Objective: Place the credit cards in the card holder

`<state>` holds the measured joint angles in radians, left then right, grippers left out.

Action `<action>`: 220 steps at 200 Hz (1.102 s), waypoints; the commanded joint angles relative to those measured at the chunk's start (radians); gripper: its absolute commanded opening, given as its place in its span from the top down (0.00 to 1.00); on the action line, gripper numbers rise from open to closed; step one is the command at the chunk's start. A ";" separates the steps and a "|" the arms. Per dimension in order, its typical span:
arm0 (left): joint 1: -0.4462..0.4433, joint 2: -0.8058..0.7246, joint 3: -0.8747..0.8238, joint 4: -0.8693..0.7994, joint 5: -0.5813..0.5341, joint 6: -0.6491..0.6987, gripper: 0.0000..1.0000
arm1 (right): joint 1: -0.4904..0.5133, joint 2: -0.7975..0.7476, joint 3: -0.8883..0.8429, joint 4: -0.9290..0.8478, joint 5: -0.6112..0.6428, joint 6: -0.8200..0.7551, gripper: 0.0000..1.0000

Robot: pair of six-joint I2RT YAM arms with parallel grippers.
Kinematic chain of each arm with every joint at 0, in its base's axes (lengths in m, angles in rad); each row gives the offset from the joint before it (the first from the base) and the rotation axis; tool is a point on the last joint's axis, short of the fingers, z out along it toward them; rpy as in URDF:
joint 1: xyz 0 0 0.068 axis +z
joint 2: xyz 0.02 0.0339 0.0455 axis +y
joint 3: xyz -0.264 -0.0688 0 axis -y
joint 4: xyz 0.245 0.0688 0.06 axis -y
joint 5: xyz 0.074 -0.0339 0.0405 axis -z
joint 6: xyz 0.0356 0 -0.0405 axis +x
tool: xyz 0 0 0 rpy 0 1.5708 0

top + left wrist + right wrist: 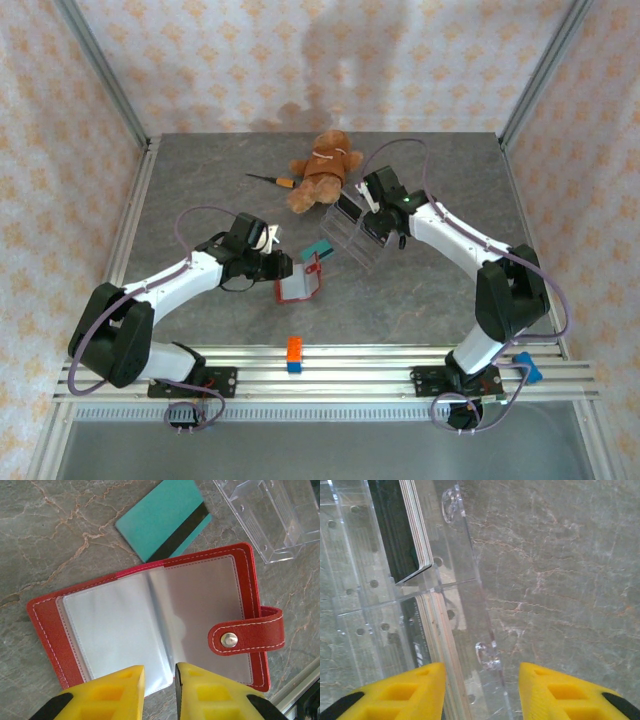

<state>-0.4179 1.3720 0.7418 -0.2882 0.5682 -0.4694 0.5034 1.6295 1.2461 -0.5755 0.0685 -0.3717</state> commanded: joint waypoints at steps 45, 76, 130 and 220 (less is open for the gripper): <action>0.007 0.003 -0.015 0.003 -0.022 0.008 0.75 | 0.006 -0.065 0.070 -0.096 -0.130 0.172 0.47; 0.011 -0.002 -0.003 -0.005 -0.031 0.007 0.74 | 0.004 -0.062 0.077 -0.119 -0.184 0.226 0.35; 0.012 -0.030 0.003 -0.034 -0.060 0.009 0.61 | -0.009 0.043 0.156 -0.203 0.001 0.106 0.13; 0.014 -0.069 -0.006 -0.086 -0.087 0.031 0.57 | -0.204 0.127 0.215 -0.226 -0.494 0.194 0.42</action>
<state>-0.4160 1.3281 0.7319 -0.3370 0.5117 -0.4679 0.3393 1.7527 1.4109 -0.7582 -0.2588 -0.1963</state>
